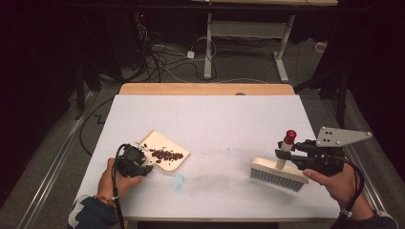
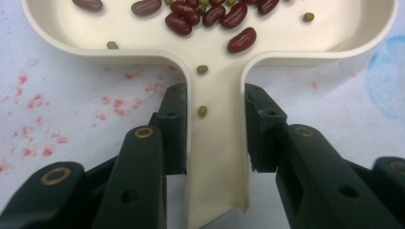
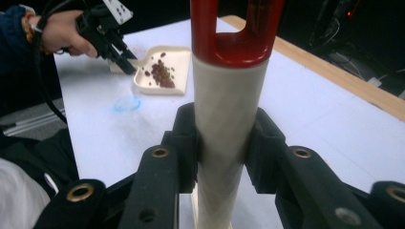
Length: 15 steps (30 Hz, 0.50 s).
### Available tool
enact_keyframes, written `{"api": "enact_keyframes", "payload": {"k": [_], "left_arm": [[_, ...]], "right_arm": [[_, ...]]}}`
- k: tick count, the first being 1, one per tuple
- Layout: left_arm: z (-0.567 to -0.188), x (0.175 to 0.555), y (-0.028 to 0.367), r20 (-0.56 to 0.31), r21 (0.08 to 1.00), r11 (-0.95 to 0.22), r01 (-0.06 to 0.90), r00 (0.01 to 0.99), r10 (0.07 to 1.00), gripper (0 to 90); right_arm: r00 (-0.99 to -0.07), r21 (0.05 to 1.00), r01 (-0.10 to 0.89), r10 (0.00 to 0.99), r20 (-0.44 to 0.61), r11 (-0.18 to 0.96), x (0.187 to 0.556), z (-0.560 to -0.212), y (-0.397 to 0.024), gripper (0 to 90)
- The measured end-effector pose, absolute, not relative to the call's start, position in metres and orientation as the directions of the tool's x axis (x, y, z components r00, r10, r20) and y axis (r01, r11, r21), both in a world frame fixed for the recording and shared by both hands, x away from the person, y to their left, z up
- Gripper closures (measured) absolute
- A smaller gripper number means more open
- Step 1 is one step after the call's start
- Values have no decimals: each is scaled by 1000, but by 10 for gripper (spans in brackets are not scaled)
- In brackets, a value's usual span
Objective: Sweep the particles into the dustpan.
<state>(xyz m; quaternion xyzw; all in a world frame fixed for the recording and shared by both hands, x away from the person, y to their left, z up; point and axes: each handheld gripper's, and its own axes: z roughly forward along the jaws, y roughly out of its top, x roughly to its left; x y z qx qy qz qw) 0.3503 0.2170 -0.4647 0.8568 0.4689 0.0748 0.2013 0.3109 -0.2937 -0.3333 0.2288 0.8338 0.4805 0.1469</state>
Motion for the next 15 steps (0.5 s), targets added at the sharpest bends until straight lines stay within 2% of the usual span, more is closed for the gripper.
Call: {"api": "enact_keyframes", "payload": {"k": [6, 15], "left_arm": [[-463, 350, 222, -61, 422, -458, 782, 529, 847, 635], [-465, 352, 225, -62, 423, -434, 796, 503, 862, 635]], "right_arm": [[-839, 842, 277, 544, -23, 462, 323, -337, -300, 699], [-803, 847, 316, 595, -1, 428, 353, -347, -300, 697]]}}
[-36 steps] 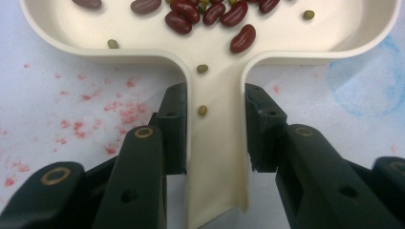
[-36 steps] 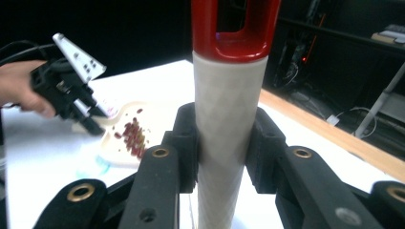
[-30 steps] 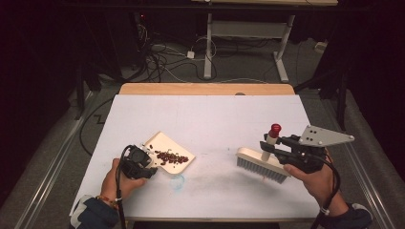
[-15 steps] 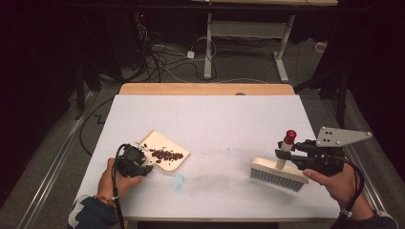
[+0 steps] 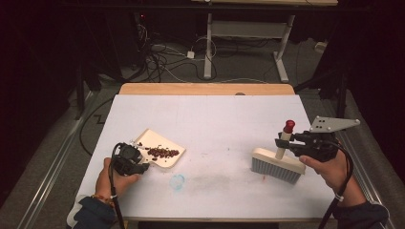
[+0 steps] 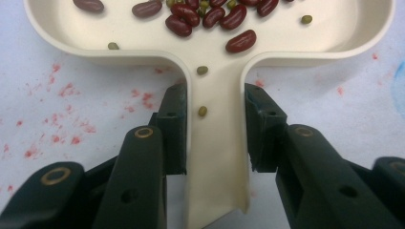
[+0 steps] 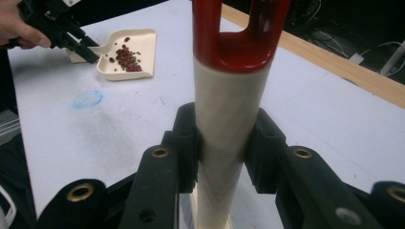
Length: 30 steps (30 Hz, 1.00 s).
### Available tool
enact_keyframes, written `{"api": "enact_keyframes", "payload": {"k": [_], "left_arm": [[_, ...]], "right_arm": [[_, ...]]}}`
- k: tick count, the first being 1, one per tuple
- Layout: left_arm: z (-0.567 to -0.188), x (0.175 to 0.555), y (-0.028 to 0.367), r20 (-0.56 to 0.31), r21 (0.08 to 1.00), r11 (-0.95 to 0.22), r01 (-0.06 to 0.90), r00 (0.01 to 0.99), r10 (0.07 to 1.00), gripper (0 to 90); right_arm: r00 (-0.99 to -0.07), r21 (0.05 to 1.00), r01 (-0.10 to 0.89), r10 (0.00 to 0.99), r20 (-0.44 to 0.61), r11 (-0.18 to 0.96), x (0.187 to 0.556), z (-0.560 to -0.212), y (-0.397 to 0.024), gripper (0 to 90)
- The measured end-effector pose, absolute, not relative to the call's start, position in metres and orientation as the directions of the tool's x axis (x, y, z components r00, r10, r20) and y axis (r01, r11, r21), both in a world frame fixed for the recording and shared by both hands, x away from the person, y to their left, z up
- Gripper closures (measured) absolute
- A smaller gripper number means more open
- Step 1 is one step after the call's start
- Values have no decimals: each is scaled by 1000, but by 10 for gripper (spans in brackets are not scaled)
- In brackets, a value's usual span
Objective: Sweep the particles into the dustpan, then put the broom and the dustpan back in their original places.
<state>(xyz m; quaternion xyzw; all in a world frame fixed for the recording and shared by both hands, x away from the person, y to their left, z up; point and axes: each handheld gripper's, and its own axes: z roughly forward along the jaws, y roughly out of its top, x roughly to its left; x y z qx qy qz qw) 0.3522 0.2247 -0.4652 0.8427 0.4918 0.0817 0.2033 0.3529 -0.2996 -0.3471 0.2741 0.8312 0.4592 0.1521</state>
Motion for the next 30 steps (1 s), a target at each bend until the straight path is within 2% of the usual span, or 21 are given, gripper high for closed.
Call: {"api": "enact_keyframes", "payload": {"k": [7, 10, 13, 16, 21, 30], "left_arm": [[-466, 354, 223, -68, 426, -405, 809, 475, 877, 634], [-466, 355, 221, -87, 422, -355, 834, 427, 900, 628], [-464, 351, 215, -100, 429, -316, 846, 393, 914, 565], [-463, 345, 210, -111, 443, -315, 840, 400, 910, 485], [-460, 335, 201, -102, 453, -356, 817, 444, 890, 454], [-458, 321, 195, -70, 480, -409, 776, 499, 864, 459]], "right_arm": [[-784, 850, 342, 621, 23, 400, 377, -354, -292, 689], [-773, 849, 358, 634, 37, 388, 386, -357, -288, 687], [-760, 845, 376, 649, 46, 380, 395, -360, -286, 681], [-739, 837, 401, 672, 55, 372, 404, -362, -286, 669], [-694, 826, 435, 718, 55, 357, 420, -370, -288, 646], [-642, 803, 474, 766, 35, 361, 446, -385, -289, 622]]}}
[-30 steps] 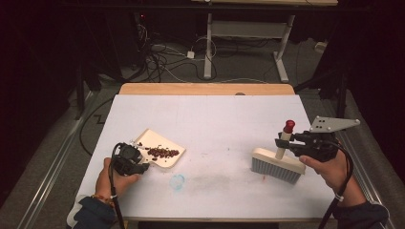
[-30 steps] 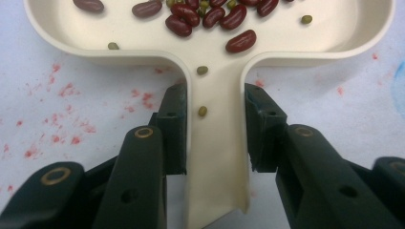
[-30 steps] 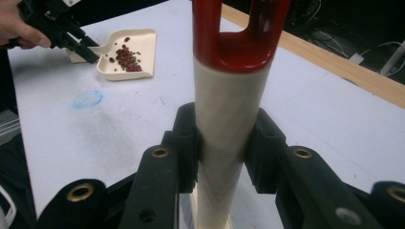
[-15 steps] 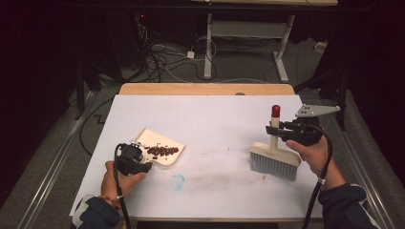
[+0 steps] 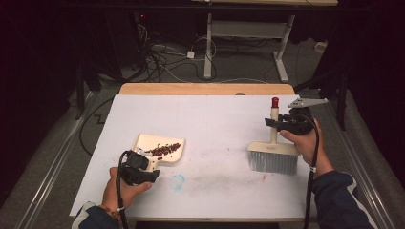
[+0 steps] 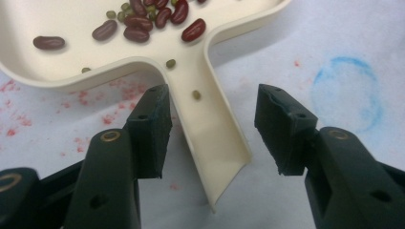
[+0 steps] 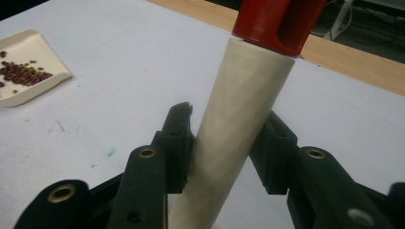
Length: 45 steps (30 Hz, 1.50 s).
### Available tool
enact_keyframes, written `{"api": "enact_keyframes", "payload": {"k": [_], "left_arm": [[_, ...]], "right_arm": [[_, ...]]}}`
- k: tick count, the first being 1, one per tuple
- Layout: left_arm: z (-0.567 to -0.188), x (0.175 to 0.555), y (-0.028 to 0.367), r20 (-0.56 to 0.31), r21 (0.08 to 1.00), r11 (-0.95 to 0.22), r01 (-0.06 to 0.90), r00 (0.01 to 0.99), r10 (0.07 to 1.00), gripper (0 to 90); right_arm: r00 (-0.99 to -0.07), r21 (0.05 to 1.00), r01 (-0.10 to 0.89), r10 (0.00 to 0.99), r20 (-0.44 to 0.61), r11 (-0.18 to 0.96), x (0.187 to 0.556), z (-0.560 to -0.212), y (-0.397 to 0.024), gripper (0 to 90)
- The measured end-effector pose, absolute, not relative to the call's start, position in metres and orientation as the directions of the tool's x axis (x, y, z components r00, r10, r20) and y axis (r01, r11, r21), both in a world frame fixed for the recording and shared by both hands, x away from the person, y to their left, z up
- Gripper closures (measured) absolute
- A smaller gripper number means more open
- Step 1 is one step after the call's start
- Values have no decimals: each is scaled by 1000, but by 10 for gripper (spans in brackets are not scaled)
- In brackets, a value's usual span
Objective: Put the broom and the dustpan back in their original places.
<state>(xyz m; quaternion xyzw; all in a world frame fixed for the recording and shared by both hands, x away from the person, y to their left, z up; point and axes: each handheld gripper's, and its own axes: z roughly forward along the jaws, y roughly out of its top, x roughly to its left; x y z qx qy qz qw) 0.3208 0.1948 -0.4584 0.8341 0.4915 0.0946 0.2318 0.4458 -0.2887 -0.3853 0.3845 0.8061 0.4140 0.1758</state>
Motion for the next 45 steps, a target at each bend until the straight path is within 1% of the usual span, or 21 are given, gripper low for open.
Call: {"api": "enact_keyframes", "payload": {"k": [5, 7, 10, 15, 17, 20, 22, 23, 24, 26, 30, 36, 38, 41, 42, 44, 45], "left_arm": [[-459, 318, 194, -62, 480, -424, 768, 512, 857, 459], [-459, 317, 195, -60, 489, -425, 761, 516, 855, 458], [-461, 314, 195, -40, 508, -445, 737, 537, 843, 425], [-462, 311, 192, -38, 530, -457, 715, 558, 829, 425], [-461, 310, 191, -26, 539, -454, 710, 552, 833, 424], [-459, 311, 193, -26, 566, -455, 688, 566, 824, 374], [-458, 309, 193, 9, 592, -458, 663, 562, 827, 342], [-458, 309, 193, 22, 609, -458, 647, 564, 825, 298], [-457, 307, 192, 52, 627, -468, 623, 566, 823, 270], [-456, 303, 188, 109, 652, -491, 578, 570, 814, 238], [-455, 296, 186, 125, 693, -500, 520, 596, 793, 221], [-458, 286, 188, 145, 721, -510, 469, 618, 773, 207], [-460, 284, 189, 141, 727, -510, 459, 627, 766, 206], [-463, 282, 185, 190, 707, -552, 442, 632, 751, 197], [-463, 282, 183, 211, 704, -568, 426, 637, 741, 195], [-464, 281, 183, 208, 709, -567, 419, 645, 736, 195], [-463, 281, 183, 206, 714, -561, 419, 641, 740, 195]], "right_arm": [[-623, 790, 497, 781, 36, 360, 456, -392, -288, 615], [-616, 784, 505, 787, 33, 362, 460, -394, -287, 612], [-600, 776, 513, 800, 19, 367, 465, -398, -285, 604], [-586, 748, 537, 810, -1, 389, 476, -406, -278, 591], [-572, 739, 550, 820, -7, 390, 481, -409, -276, 589], [-544, 725, 563, 838, -36, 396, 487, -415, -272, 565], [-513, 723, 574, 857, -50, 386, 490, -417, -270, 520], [-501, 722, 581, 864, -46, 375, 491, -418, -270, 505], [-490, 726, 581, 870, -48, 367, 492, -419, -271, 506], [-472, 741, 577, 880, -40, 343, 493, -420, -271, 505], [-467, 746, 566, 882, -61, 351, 491, -422, -266, 495], [-446, 800, 514, 893, -60, 311, 484, -421, -264, 472], [-446, 812, 507, 894, -41, 290, 482, -421, -264, 451], [-433, 837, 483, 901, -26, 256, 476, -420, -264, 433], [-431, 846, 470, 902, -27, 250, 474, -420, -264, 415], [-430, 858, 450, 902, -37, 249, 468, -419, -261, 378], [-432, 861, 446, 901, -33, 245, 465, -418, -259, 345]]}}
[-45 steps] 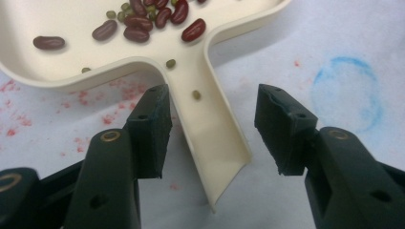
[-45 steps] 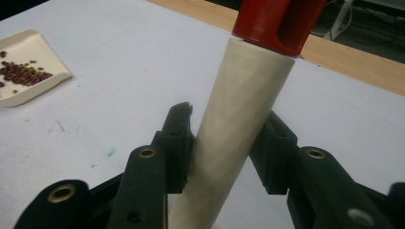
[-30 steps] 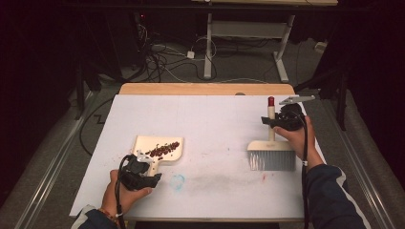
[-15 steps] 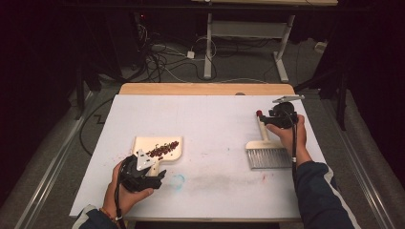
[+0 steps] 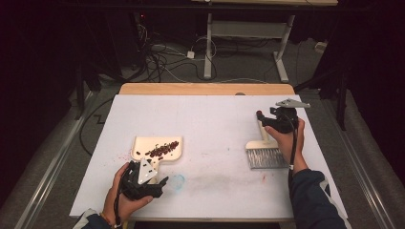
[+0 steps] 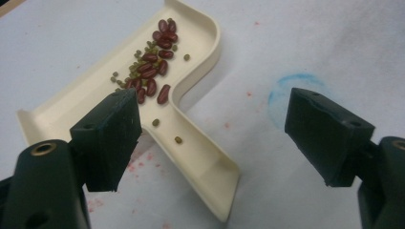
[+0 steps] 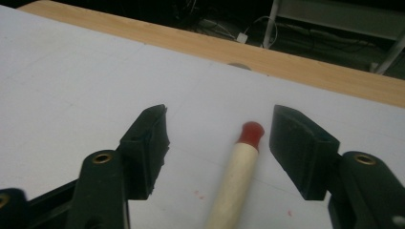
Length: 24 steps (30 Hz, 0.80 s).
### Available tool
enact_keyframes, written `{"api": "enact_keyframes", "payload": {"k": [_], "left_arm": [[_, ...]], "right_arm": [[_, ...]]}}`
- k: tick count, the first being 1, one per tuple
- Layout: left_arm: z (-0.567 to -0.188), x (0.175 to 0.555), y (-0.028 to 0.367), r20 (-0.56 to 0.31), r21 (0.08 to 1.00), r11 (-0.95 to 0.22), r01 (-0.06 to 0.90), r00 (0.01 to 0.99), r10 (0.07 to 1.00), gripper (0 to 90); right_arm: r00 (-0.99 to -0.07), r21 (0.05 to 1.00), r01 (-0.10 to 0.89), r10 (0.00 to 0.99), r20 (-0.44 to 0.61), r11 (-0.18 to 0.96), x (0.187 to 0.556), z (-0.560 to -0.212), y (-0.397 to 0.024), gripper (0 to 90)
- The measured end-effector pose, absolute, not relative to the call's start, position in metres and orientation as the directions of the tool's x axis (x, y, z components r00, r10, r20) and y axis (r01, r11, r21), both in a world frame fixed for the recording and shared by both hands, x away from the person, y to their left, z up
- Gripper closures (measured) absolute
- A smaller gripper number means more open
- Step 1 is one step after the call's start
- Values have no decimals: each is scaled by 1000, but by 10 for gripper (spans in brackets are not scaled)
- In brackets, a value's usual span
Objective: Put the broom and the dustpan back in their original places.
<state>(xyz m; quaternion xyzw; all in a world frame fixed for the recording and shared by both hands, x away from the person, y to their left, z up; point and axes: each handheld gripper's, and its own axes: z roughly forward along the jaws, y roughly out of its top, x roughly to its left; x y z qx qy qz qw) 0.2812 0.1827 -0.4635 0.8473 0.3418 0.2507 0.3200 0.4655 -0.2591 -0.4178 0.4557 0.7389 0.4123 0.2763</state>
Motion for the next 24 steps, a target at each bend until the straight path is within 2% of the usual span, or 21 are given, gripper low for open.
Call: {"api": "enact_keyframes", "payload": {"k": [6, 10, 16, 18, 24], "left_arm": [[-465, 285, 184, 212, 718, -560, 414, 636, 742, 195], [-467, 285, 184, 216, 709, -572, 413, 644, 734, 195], [-466, 284, 183, 219, 717, -571, 401, 648, 730, 195], [-466, 285, 183, 218, 716, -572, 399, 651, 727, 194], [-466, 285, 182, 224, 712, -580, 396, 654, 722, 194]], "right_arm": [[-455, 890, 380, 889, -58, 253, 452, -405, -250, 264], [-453, 900, 359, 889, -62, 245, 445, -399, -247, 242], [-495, 920, 323, 868, -36, 222, 435, -393, -246, 255], [-502, 917, 319, 863, -50, 239, 433, -392, -245, 290], [-521, 924, 290, 851, -67, 250, 424, -385, -242, 254]]}}
